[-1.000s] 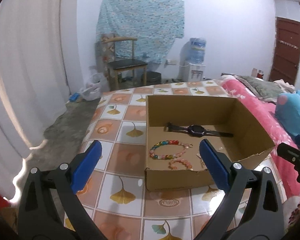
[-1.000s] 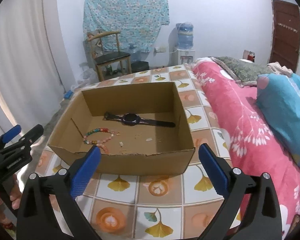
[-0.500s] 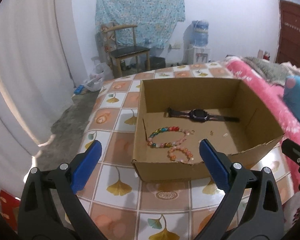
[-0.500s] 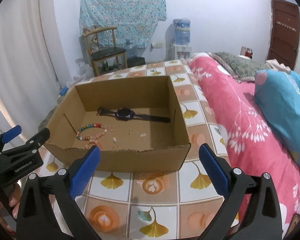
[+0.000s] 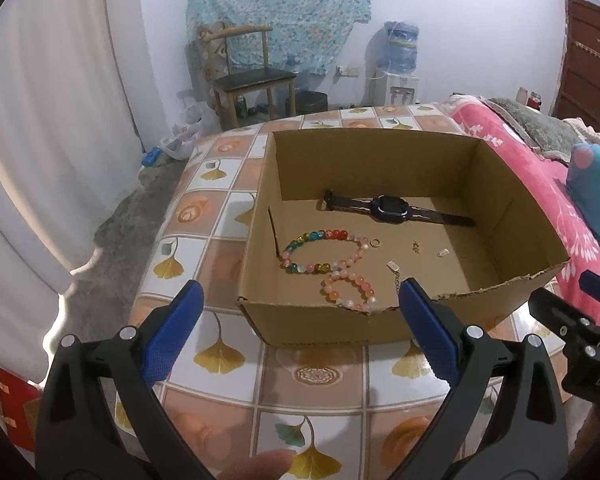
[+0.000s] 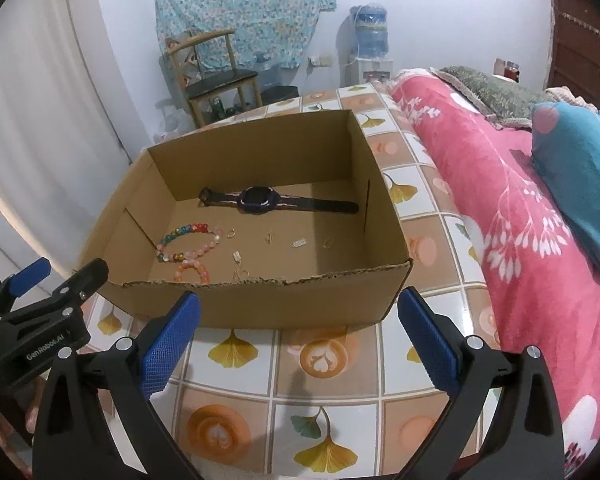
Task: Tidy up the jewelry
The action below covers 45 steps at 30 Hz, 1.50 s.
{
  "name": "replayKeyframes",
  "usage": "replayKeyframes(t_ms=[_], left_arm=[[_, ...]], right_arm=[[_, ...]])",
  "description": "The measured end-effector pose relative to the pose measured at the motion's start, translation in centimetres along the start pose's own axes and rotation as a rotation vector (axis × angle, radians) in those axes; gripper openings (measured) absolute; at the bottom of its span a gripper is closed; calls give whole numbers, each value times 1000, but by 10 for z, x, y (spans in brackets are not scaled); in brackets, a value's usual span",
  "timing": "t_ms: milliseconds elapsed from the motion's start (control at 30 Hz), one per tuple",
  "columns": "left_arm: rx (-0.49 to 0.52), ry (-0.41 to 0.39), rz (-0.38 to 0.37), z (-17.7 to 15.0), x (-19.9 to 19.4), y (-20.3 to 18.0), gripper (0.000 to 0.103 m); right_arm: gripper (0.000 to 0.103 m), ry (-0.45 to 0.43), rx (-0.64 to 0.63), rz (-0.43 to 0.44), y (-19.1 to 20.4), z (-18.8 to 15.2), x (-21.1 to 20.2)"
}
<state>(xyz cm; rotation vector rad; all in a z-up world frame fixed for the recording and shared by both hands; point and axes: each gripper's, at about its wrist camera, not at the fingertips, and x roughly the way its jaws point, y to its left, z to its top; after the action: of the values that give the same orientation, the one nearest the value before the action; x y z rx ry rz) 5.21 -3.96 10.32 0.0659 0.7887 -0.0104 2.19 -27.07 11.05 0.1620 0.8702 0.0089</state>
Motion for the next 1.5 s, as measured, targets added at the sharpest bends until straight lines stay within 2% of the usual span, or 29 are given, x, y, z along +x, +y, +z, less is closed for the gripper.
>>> replayKeyframes(t_ms=[1500], left_arm=[[-9, 5, -3, -1, -2, 2, 95]], right_arm=[[96, 5, -33, -1, 12, -2, -1]])
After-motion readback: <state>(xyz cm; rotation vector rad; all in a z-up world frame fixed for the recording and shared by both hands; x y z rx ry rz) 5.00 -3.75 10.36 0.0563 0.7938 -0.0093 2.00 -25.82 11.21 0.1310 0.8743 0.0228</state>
